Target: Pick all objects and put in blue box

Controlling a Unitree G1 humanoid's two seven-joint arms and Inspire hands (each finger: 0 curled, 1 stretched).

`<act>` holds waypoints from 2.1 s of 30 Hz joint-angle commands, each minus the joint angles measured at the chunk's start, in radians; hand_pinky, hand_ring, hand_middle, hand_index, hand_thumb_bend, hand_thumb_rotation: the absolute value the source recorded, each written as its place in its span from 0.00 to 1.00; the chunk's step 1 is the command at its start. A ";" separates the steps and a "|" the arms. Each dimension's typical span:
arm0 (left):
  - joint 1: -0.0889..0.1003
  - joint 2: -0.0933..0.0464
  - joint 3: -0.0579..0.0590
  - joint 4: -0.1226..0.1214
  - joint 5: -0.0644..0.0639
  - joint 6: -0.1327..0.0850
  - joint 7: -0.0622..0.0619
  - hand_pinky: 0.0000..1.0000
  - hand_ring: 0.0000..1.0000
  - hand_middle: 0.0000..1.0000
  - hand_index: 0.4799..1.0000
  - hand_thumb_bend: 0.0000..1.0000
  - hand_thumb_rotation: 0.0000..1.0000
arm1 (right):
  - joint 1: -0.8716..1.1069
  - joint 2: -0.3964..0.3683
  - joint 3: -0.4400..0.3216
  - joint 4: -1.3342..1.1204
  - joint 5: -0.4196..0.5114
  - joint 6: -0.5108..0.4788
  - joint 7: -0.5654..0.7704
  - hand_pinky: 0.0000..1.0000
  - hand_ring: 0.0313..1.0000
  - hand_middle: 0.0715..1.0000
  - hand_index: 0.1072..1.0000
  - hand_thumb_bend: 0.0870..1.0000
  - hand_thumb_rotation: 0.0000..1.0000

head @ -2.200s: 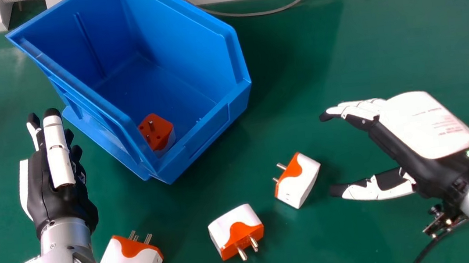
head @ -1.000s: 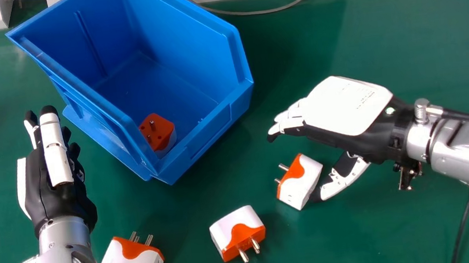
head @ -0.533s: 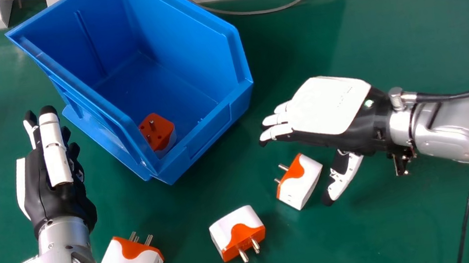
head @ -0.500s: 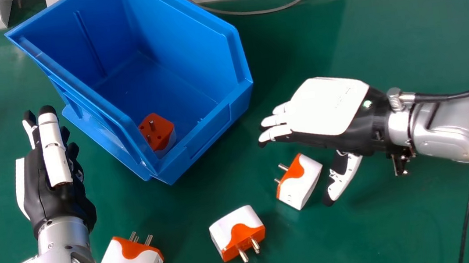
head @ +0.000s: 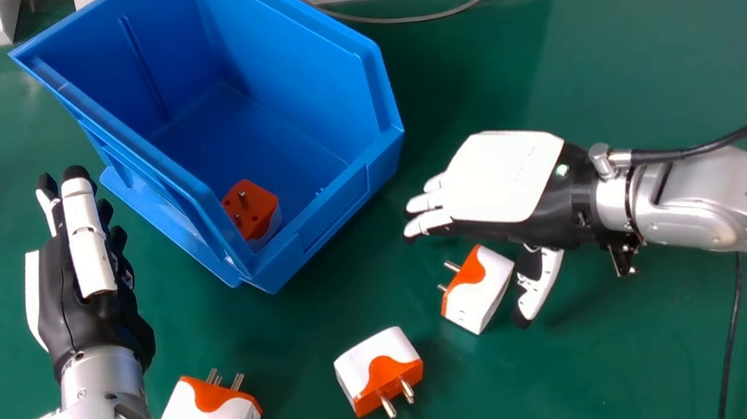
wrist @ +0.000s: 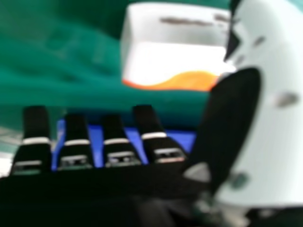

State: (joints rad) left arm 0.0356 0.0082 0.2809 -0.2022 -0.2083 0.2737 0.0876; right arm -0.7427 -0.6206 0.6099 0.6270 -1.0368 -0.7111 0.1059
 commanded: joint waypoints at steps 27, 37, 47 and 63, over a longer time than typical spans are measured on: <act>0.007 0.010 0.006 -0.051 -0.019 0.011 -0.010 1.00 1.00 1.00 1.00 0.29 0.97 | -0.023 0.016 0.180 0.064 -0.194 0.106 -0.223 0.73 0.83 0.83 0.73 0.59 0.27; 0.010 0.014 0.013 -0.061 -0.027 0.023 -0.008 1.00 1.00 1.00 1.00 0.28 0.97 | -0.023 0.020 0.213 0.091 -0.179 0.123 -0.252 0.70 0.80 0.81 0.72 0.43 0.12; 0.009 0.018 0.023 -0.065 -0.037 0.026 -0.012 1.00 1.00 1.00 1.00 0.28 0.97 | -0.030 0.039 0.234 0.196 -0.182 0.130 -0.415 0.60 0.69 0.71 0.60 0.45 0.08; 0.007 0.025 0.029 -0.070 -0.036 0.037 -0.016 1.00 1.00 1.00 1.00 0.27 0.97 | -0.049 0.090 0.233 0.317 -0.100 0.167 -0.441 0.20 0.23 0.31 0.45 0.46 0.06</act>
State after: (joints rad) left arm 0.0462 0.0214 0.3054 -0.2480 -0.2374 0.3163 0.0762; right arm -0.7910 -0.5342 0.8442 0.9087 -1.1242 -0.5996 -0.3797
